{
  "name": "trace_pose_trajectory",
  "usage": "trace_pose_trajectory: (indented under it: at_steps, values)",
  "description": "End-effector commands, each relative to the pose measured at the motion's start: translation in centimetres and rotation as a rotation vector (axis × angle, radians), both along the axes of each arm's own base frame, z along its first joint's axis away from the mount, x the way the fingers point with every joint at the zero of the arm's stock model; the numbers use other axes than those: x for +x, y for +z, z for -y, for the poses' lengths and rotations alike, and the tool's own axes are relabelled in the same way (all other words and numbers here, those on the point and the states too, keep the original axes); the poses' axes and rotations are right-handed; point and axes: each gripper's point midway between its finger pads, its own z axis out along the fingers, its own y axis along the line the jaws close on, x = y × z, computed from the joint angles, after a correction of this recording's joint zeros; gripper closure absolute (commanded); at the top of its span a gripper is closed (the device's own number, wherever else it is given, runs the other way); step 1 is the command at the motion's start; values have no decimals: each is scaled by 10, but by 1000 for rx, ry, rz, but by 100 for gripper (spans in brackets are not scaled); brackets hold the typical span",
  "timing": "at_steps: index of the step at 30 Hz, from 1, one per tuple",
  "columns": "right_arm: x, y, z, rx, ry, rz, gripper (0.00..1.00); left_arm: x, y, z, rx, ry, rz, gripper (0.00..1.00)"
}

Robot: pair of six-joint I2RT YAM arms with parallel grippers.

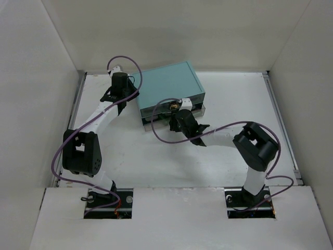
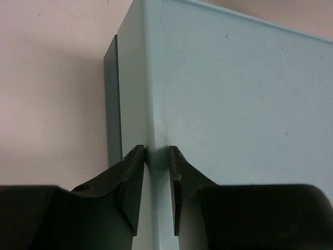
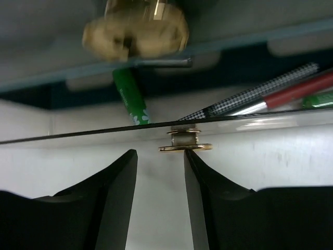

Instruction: Organize the makeup

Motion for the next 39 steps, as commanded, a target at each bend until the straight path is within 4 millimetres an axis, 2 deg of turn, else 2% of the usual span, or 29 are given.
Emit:
trace_pose_trajectory:
  at_steps: [1, 4, 9, 13, 15, 18, 19, 20, 21, 24, 26, 27, 29, 31, 33, 36, 39]
  values:
    - [67, 60, -4, 145, -146, 223, 52, -13, -37, 9, 20, -58, -125, 93]
    - [83, 62, -8, 164, -168, 241, 50, -15, -38, 10, 22, -62, -136, 93]
    - [94, 73, -9, 237, -214, 324, 43, -20, -40, 13, 26, -70, -144, 93]
    - [86, 85, 0, 244, -217, 348, 40, -22, -34, 11, 28, -69, -138, 92]
    - [72, 87, 11, 221, -209, 320, 33, -23, -23, 9, 27, -68, -121, 87]
    - [41, 83, 22, 164, -153, 236, 13, -22, 5, 5, 62, -82, -59, 65]
    - [30, 80, 27, 148, -134, 200, 0, -23, 14, 4, 75, -86, -42, 52]
    - [19, 78, 33, 138, -123, 159, 0, -24, 28, 1, 92, -86, -12, 28]
    - [7, 75, 39, 132, -123, 115, 0, -27, 44, -3, 112, -84, 20, 0]
    - [-23, 67, 69, 102, -173, -25, 0, -43, 86, -23, 171, -32, 105, 0]
    - [-31, 62, 99, 53, -238, -98, 0, -61, 104, -39, 209, 9, 150, 0]
    - [-36, 58, 116, 19, -277, -147, 0, -70, 106, -48, 223, 39, 158, 0]
    - [-42, 54, 155, -28, -384, -223, 0, -93, 102, -70, 254, 118, 151, 0]
    - [-45, 54, 192, -50, -492, -273, 0, -114, 86, -93, 295, 201, 103, 0]
    - [-45, 58, 218, -52, -564, -276, 0, -136, 67, -114, 329, 290, 48, 0]
    - [-45, 68, 242, -47, -630, -221, 0, -158, 48, -127, 325, 359, -3, 0]
    - [-44, 76, 255, -84, -629, -162, 0, -167, 43, -132, 307, 371, -9, 0]
